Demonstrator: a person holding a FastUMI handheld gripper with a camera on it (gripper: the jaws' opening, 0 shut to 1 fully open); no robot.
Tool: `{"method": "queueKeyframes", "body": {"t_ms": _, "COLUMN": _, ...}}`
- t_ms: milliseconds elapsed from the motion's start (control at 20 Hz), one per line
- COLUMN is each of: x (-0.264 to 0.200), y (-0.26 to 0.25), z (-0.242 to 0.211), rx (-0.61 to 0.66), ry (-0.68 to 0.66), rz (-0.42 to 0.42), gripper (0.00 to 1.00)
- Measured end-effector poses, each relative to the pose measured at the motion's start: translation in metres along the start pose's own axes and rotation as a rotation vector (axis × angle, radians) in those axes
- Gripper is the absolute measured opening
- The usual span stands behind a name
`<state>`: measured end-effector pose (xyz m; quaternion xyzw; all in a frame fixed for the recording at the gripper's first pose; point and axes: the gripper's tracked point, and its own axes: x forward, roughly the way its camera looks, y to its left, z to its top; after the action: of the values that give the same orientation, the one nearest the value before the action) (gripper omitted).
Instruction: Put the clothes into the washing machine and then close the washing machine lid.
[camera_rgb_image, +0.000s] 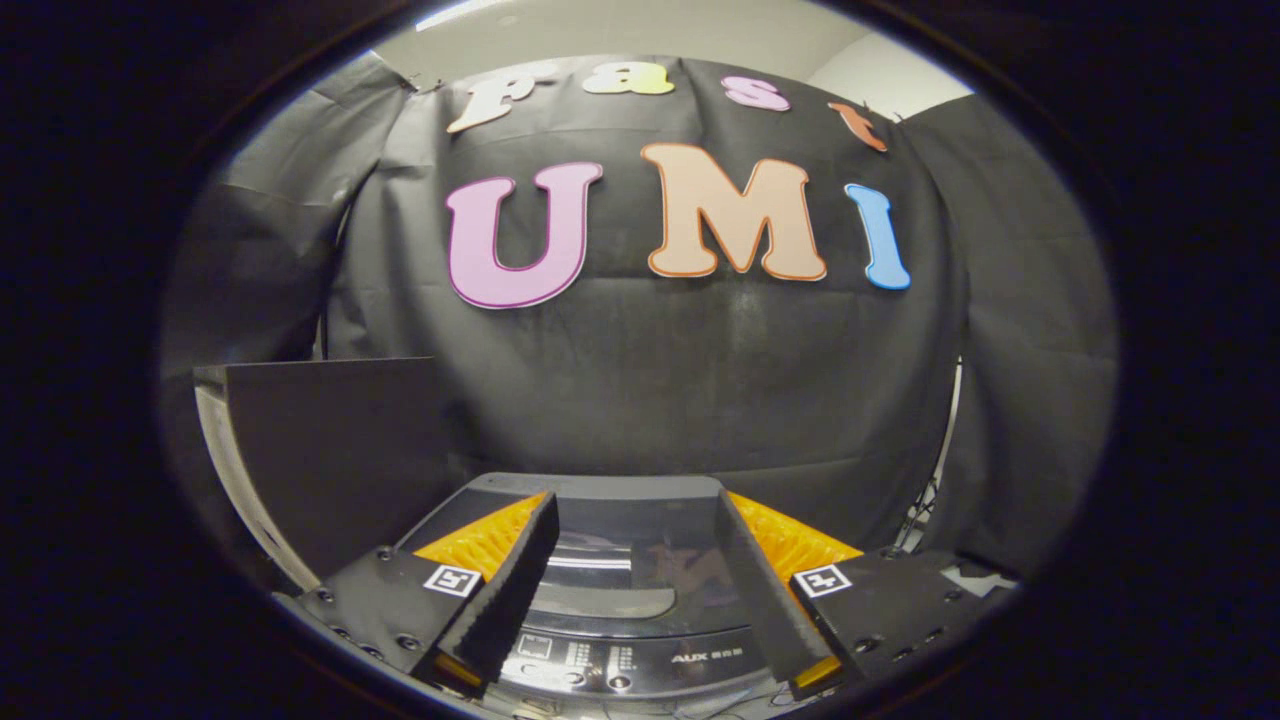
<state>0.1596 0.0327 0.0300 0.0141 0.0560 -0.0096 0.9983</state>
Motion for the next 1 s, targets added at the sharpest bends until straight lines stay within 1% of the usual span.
{"method": "queueKeyframes", "body": {"t_ms": 150, "x": -0.02, "y": -0.006, "z": -0.016, "rx": -0.003, "ry": 0.0, "rz": 0.014, "gripper": 0.98}}
{"method": "queueKeyframes", "body": {"t_ms": 450, "x": -0.06, "y": -0.003, "z": -0.041, "rx": 0.002, "ry": -0.044, "rz": 0.088, "gripper": 0.98}}
{"method": "queueKeyframes", "body": {"t_ms": 600, "x": -0.079, "y": -0.01, "z": -0.062, "rx": 0.033, "ry": -0.014, "rz": 0.098, "gripper": 0.98}}
{"method": "queueKeyframes", "body": {"t_ms": 750, "x": -0.096, "y": -0.011, "z": -0.075, "rx": 0.077, "ry": -0.026, "rz": 0.109, "gripper": 0.98}}
{"method": "queueKeyframes", "body": {"t_ms": 1000, "x": -0.111, "y": -0.017, "z": -0.098, "rx": 0.081, "ry": -0.004, "rz": 0.1, "gripper": 0.96}}
